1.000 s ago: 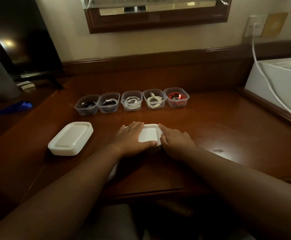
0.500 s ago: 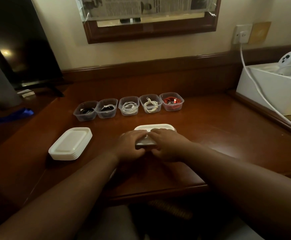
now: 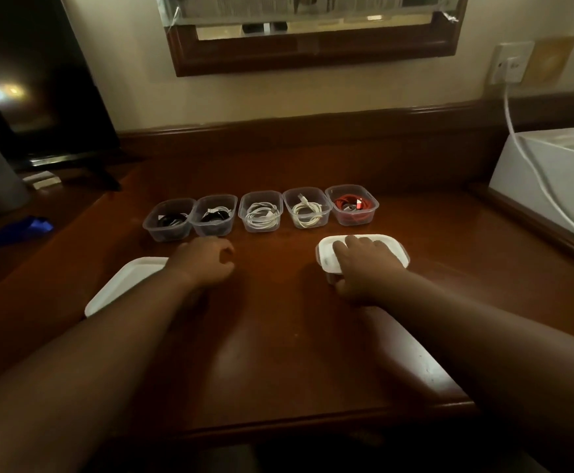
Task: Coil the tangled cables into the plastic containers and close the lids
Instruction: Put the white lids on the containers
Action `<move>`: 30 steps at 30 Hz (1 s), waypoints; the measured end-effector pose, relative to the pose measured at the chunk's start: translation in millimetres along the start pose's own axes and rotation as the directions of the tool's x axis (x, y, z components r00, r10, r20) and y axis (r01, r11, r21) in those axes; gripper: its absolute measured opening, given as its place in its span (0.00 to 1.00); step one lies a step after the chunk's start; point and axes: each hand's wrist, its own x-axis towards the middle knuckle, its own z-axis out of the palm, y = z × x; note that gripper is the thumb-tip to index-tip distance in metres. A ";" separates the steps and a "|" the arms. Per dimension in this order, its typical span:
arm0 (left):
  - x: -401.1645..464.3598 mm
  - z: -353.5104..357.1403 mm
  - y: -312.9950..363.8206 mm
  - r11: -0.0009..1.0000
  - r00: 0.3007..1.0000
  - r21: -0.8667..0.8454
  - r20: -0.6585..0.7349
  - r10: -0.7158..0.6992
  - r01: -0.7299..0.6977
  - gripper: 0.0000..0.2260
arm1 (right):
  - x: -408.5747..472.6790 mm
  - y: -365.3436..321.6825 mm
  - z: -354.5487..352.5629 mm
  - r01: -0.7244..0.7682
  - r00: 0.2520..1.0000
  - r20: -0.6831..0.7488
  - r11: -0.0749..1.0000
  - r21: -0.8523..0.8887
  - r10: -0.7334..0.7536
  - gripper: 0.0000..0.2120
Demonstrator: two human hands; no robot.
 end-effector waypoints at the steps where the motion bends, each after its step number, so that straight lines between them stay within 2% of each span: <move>1: 2.3 -1.9 -14.4 0.995 0.999 0.088 0.029 -0.039 0.036 0.20 | 7.7 -6.3 -2.3 0.027 0.999 -0.017 1.000 -0.007 -0.027 0.30; 3: 5.3 -4.9 -41.0 0.974 0.994 0.218 0.074 -0.082 0.064 0.23 | 24.2 -24.9 -8.9 0.112 0.993 -0.042 0.994 0.005 -0.111 0.34; 5: 6.8 -7.0 -62.0 0.959 0.987 0.268 0.108 -0.122 0.089 0.22 | 40.8 -49.1 -14.9 0.187 0.982 -0.044 0.982 0.039 -0.185 0.36; 10: 4.2 -8.4 -88.4 0.966 0.964 0.147 0.128 -0.233 0.214 0.10 | 91.6 -111.0 -15.7 0.280 0.960 -0.057 0.951 0.130 -0.275 0.32; 15: 1.5 -8.0 -97.3 0.966 0.961 0.114 0.124 -0.246 0.232 0.09 | 154.1 -165.8 -11.3 0.324 0.945 -0.019 0.927 0.188 -0.326 0.28; 21: -0.4 -11.7 -94.8 0.966 0.951 0.141 0.193 -0.240 0.215 0.12 | 218.6 -216.3 0.2 0.420 0.907 -0.016 0.903 0.087 -0.420 0.28; 25: -5.3 -17.8 -89.7 0.968 0.953 0.139 0.196 -0.233 0.208 0.08 | 244.7 -235.2 14.0 0.440 0.898 0.031 0.897 -0.026 -0.440 0.34; 27: -5.8 -20.1 -89.3 0.969 0.948 0.120 0.213 -0.238 0.216 0.08 | 249.2 -238.7 16.1 0.440 0.898 0.037 0.898 -0.023 -0.439 0.35; 30: -6.6 -20.6 -90.9 0.973 0.951 0.095 0.213 -0.225 0.209 0.08 | 246.9 -240.7 17.6 0.453 0.891 -0.036 0.892 0.007 -0.452 0.29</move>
